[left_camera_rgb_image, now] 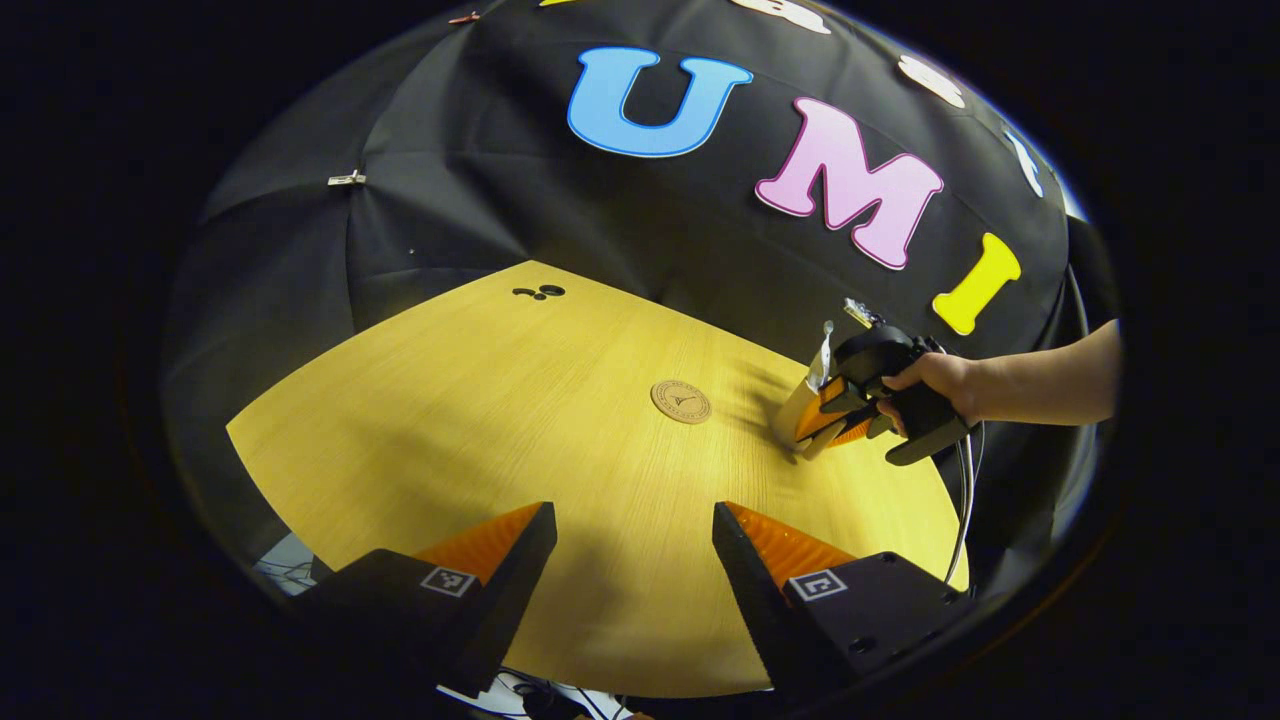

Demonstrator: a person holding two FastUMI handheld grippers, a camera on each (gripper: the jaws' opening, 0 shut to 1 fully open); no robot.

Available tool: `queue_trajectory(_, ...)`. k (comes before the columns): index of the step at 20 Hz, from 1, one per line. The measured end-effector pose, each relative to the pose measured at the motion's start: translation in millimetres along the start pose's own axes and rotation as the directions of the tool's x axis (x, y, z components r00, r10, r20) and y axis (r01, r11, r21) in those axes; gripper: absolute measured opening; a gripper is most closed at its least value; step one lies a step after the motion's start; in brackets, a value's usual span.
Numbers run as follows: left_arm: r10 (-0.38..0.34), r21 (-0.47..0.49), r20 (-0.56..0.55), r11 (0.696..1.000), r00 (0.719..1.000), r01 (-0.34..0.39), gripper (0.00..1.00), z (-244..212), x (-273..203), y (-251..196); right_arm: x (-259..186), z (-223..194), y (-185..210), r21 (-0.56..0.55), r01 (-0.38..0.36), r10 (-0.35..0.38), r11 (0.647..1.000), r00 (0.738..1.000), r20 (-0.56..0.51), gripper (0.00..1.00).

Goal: Put the toothbrush and toothpaste on the desktop into the cup, then pick up the cup and place it on the coaster on the desktop.

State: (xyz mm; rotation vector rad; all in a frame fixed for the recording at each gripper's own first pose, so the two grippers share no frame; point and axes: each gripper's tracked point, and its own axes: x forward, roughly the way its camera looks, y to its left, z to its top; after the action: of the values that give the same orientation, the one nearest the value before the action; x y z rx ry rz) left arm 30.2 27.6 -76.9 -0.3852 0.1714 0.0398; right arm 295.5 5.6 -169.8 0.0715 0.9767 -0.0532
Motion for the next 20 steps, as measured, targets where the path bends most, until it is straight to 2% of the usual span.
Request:
queue_trajectory(1,0.0,0.002,-0.001,1.0,1.0,0.0,0.98,-1,1,0,-1,0,-1,0.005,0.004,-0.004,1.0,1.0,-0.001,0.35)
queue_trajectory(2,-0.001,0.005,-0.004,1.0,1.0,0.001,0.98,-2,1,1,0,2,-3,0.0,0.026,-0.026,1.0,1.0,0.011,0.35)
queue_trajectory(3,-0.001,0.006,-0.007,1.0,1.0,0.001,0.98,-3,1,1,-1,4,-3,-0.001,0.034,-0.034,0.999,0.999,0.023,0.3)
queue_trajectory(4,-0.001,0.007,-0.009,1.0,1.0,0.001,0.98,-3,1,2,-1,0,-3,-0.003,0.04,-0.039,0.999,0.999,0.014,0.23)
queue_trajectory(5,-0.004,0.006,-0.012,1.0,1.0,0.004,0.98,-4,1,1,-3,0,-3,-0.011,0.038,-0.038,0.999,0.999,0.025,0.28)
queue_trajectory(10,-0.007,0.006,-0.018,1.0,1.0,0.007,0.97,-4,1,5,-17,11,8,-0.061,0.025,-0.019,0.998,0.996,0.088,0.25)
queue_trajectory(16,0.003,0.002,-0.005,1.0,1.0,-0.003,0.98,1,2,14,-36,27,56,-0.089,-0.036,0.047,0.995,0.992,0.118,0.25)
queue_trajectory(17,0.003,-0.001,-0.001,1.0,1.0,-0.003,0.98,2,1,15,-38,28,66,-0.087,-0.051,0.061,0.995,0.991,0.116,0.31)
queue_trajectory(20,0.01,-0.015,0.011,1.0,1.0,-0.01,0.98,5,-2,20,-39,33,89,-0.114,-0.06,0.073,0.992,0.991,0.115,0.27)
